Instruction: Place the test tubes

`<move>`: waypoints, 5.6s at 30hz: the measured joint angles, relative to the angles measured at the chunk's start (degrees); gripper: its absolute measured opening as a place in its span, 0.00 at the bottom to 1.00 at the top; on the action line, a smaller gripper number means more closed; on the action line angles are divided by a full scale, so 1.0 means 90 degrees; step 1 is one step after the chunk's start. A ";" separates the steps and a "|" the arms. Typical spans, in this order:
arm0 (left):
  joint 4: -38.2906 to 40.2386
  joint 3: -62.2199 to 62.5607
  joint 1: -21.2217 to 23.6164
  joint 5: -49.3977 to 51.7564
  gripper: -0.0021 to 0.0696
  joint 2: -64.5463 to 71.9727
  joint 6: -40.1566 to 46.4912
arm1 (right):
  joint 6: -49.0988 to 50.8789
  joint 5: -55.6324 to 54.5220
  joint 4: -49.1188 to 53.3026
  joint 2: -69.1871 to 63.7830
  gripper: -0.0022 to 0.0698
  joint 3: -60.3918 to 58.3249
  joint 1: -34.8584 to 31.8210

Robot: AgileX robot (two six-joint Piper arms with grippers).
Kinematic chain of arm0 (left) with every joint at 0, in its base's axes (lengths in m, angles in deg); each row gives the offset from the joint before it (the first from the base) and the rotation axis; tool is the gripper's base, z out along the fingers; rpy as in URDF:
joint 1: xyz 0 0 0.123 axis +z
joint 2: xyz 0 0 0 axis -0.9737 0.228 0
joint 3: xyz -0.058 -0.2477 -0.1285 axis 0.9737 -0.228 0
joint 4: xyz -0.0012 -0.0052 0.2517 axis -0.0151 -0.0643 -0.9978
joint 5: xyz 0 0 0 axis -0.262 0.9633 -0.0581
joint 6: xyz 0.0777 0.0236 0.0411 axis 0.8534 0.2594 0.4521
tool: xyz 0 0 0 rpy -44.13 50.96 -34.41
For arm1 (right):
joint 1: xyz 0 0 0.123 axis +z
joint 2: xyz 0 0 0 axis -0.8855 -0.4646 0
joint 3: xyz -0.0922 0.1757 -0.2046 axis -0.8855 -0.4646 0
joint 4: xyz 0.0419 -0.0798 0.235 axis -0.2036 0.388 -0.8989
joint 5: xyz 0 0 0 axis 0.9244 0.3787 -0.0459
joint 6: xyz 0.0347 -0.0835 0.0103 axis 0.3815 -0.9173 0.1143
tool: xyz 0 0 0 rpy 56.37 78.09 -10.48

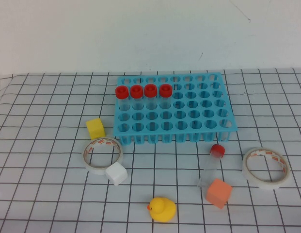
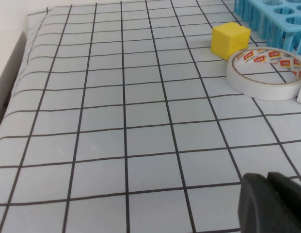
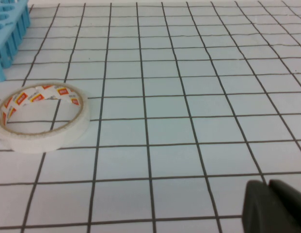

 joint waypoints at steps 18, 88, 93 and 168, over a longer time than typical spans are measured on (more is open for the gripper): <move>-0.0105 -0.0044 0.0000 -0.0558 0.03 0.0000 0.0091 | 0.0000 -0.0730 0.0000 0.0000 0.03 -0.0061 0.0000; 0.0477 0.2304 0.0004 0.0934 0.03 0.2371 0.1469 | -0.2637 0.1683 -0.5163 -0.8414 0.06 0.5326 0.0764; 0.0492 0.2304 0.0004 0.0756 0.03 0.2371 0.1469 | -0.2661 0.1377 -0.5248 -0.9465 0.14 0.5959 0.1985; 0.0730 0.2304 0.0004 0.0621 0.03 0.2371 0.1455 | -0.0385 0.2265 -0.1766 -1.2422 0.36 0.8447 0.4007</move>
